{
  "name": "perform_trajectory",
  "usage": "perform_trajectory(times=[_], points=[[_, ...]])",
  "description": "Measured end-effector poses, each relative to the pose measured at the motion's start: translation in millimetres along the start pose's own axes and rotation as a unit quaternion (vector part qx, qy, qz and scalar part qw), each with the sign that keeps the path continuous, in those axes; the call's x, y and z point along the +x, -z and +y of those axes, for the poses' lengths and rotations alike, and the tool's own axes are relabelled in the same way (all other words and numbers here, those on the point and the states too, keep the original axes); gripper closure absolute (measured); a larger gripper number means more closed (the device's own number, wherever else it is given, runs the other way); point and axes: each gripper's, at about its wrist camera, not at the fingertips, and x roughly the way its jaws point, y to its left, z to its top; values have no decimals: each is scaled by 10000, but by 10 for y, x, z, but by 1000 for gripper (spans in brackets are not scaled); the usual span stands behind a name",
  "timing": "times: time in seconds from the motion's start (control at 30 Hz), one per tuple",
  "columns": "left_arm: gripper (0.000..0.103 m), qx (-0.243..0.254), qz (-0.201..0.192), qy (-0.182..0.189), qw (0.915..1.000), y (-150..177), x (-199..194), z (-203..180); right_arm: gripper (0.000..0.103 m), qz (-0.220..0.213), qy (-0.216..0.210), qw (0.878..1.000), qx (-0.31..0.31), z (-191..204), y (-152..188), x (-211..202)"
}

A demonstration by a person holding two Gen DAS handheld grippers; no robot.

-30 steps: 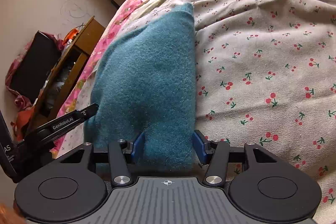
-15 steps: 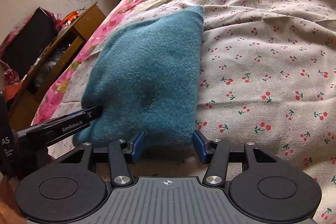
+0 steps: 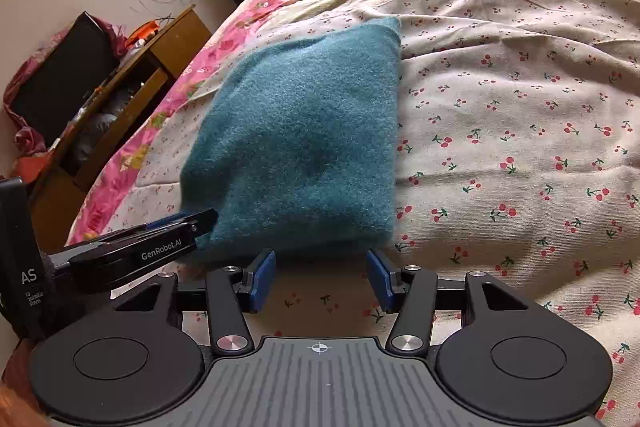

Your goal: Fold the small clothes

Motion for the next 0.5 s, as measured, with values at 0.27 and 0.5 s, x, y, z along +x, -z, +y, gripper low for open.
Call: perform_trajectory(times=[0.27,0.5], points=[[51,32,38,118,9999,103,-165,-7,52,-70,73,9999,-114,90,68,-120],[45,-33,114,277,9995,194,-297,-19,52,-177,112,9995,-241,176,113,-224]])
